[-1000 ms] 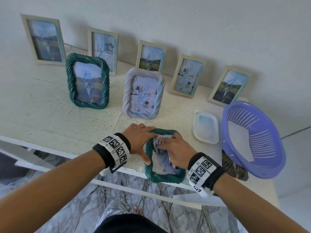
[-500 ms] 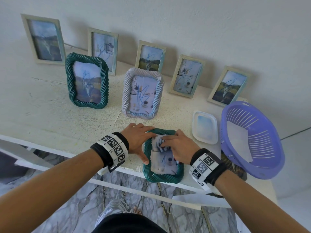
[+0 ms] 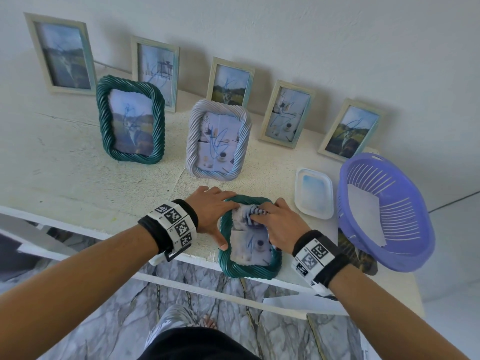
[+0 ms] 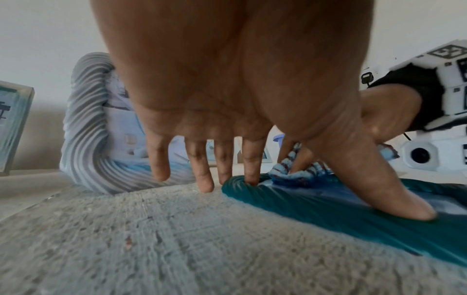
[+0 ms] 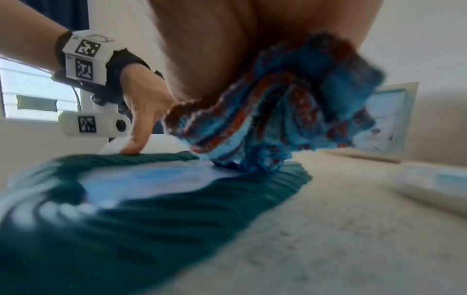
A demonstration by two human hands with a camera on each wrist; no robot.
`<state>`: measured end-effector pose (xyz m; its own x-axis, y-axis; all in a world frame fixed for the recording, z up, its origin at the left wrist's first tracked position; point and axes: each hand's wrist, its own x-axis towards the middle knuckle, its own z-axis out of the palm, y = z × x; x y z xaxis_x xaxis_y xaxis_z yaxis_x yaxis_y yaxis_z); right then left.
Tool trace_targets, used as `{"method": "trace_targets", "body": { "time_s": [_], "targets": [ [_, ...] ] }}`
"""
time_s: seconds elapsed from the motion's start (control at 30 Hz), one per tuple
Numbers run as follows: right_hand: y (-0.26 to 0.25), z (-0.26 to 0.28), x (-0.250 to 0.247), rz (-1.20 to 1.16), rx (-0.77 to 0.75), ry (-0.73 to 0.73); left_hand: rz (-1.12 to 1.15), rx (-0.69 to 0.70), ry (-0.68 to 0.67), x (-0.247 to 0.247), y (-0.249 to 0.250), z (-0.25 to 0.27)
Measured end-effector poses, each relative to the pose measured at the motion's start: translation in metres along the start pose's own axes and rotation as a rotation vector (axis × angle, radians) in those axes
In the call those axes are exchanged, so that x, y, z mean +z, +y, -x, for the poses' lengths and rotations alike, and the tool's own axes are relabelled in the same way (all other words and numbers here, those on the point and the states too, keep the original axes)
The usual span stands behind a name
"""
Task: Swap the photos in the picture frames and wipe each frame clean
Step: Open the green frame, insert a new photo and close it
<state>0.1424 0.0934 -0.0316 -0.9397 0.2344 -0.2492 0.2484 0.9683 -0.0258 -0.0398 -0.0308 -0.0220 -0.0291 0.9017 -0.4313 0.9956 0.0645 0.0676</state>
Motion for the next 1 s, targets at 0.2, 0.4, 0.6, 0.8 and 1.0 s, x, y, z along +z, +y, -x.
{"method": "trace_targets", "body": {
  "time_s": [0.2,0.4,0.6,0.8,1.0],
  "targets": [
    [-0.022,0.029,0.014,-0.036,-0.145,-0.078,0.018,-0.004,-0.02,-0.001,-0.001,0.001],
    [-0.004,0.016,0.001,-0.047,-0.023,-0.08,0.005,0.004,-0.021,-0.002,0.0,0.0],
    [-0.024,0.026,0.017,-0.029,-0.094,-0.114,0.006,0.001,-0.015,0.0,0.0,0.001],
    [-0.015,0.036,0.0,0.0,-0.154,-0.125,0.002,0.011,-0.021,0.0,-0.002,0.0],
    [0.003,0.005,-0.002,0.062,-0.05,-0.061,0.003,0.011,-0.02,0.0,-0.002,0.0]
  ]
}}
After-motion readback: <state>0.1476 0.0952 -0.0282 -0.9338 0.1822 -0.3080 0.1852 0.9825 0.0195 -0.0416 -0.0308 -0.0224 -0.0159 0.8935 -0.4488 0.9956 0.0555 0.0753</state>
